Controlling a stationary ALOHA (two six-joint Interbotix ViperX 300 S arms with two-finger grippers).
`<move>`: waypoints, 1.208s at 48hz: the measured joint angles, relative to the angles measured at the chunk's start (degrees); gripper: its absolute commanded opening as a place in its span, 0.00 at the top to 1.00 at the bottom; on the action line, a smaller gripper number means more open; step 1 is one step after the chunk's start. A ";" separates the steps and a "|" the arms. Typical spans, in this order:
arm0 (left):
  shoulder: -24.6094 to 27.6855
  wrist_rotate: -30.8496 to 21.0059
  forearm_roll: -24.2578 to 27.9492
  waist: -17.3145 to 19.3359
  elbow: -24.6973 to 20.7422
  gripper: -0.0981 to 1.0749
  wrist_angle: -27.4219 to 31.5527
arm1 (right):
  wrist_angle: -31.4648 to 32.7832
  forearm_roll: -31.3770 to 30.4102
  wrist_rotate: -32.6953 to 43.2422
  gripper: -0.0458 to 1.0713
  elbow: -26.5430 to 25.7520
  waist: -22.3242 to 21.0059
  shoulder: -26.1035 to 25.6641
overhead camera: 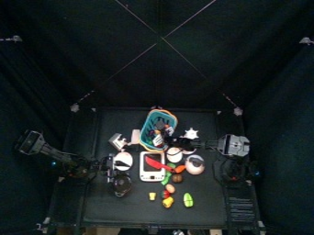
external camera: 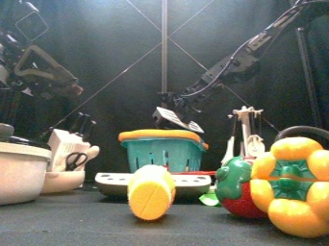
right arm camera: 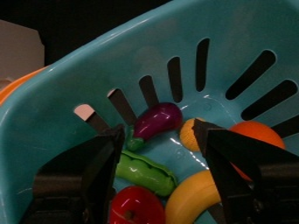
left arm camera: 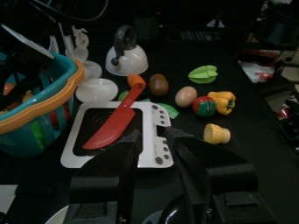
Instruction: Grab corn bottom
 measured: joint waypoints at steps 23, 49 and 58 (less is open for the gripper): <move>0.00 0.09 0.00 0.00 0.00 0.30 0.00 | -1.32 -0.62 0.00 0.11 6.59 20.65 -11.51; 0.00 0.09 0.00 0.00 0.00 0.30 0.35 | -3.25 5.63 0.09 0.10 5.27 37.62 0.62; 0.00 0.09 0.00 0.00 0.00 0.30 2.02 | -2.55 6.68 0.09 0.10 3.69 38.94 2.37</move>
